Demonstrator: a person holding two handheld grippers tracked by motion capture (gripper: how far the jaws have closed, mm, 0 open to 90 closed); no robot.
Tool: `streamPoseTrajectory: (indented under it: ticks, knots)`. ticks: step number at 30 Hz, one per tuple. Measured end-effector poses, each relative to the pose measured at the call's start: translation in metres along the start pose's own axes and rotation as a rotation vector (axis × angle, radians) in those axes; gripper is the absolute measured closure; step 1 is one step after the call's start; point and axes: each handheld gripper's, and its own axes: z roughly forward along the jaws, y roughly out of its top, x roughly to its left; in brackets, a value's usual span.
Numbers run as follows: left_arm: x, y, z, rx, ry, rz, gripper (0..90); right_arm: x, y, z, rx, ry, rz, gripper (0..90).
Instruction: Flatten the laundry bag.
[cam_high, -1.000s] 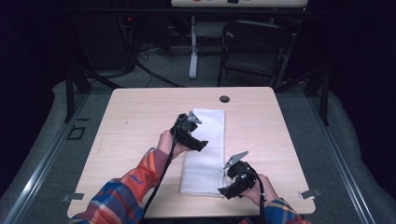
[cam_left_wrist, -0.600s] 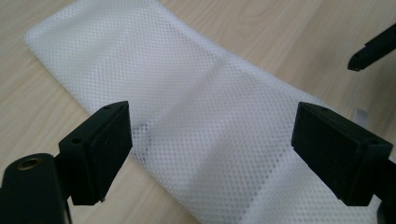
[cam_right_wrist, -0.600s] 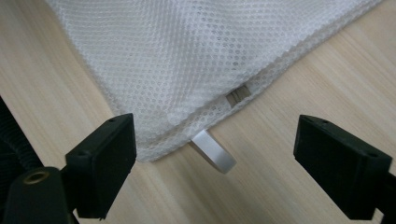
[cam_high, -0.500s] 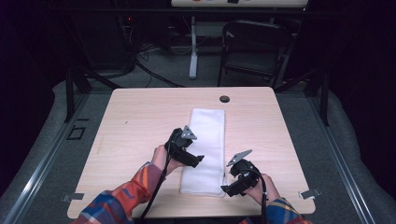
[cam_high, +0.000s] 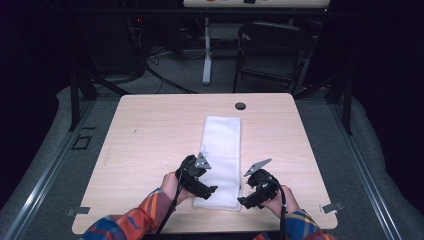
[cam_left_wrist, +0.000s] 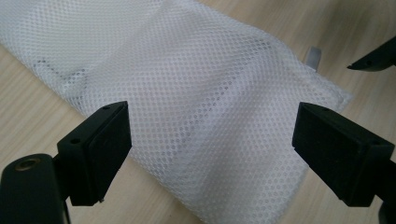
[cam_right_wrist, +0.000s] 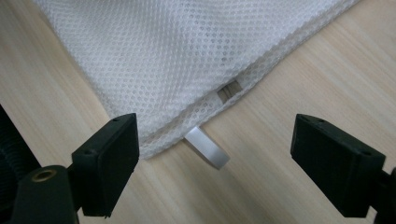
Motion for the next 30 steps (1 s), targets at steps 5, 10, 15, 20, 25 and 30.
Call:
streamPoseTrajectory:
  ticks: [5, 10, 15, 20, 25, 30]
  knots:
    - [-0.006, -0.004, 0.001, 0.002, -0.009, 0.0, 11.9, 0.001, 0.002, 0.003, 0.001, 0.002, 0.0, 16.6]
    - [-0.014, -0.003, 0.002, -0.003, -0.017, 0.02, 12.5, 0.0, 0.0, 0.001, 0.004, -0.001, 0.006, 18.0]
    - [-0.024, -0.005, 0.007, 0.015, -0.031, 0.045, 13.5, 0.001, 0.0, 0.003, 0.01, 0.004, 0.015, 20.0]
    - [-0.033, -0.005, 0.015, 0.031, -0.047, 0.08, 14.6, 0.0, 0.001, 0.003, 0.02, -0.01, 0.008, 20.6]
    - [-0.039, -0.004, 0.022, 0.042, -0.056, 0.108, 16.0, 0.001, 0.001, 0.004, 0.011, -0.012, 0.003, 22.9]
    - [-0.046, -0.003, 0.033, 0.065, -0.081, 0.141, 22.9, 0.001, 0.001, 0.005, 0.004, -0.018, 0.01, 29.1]
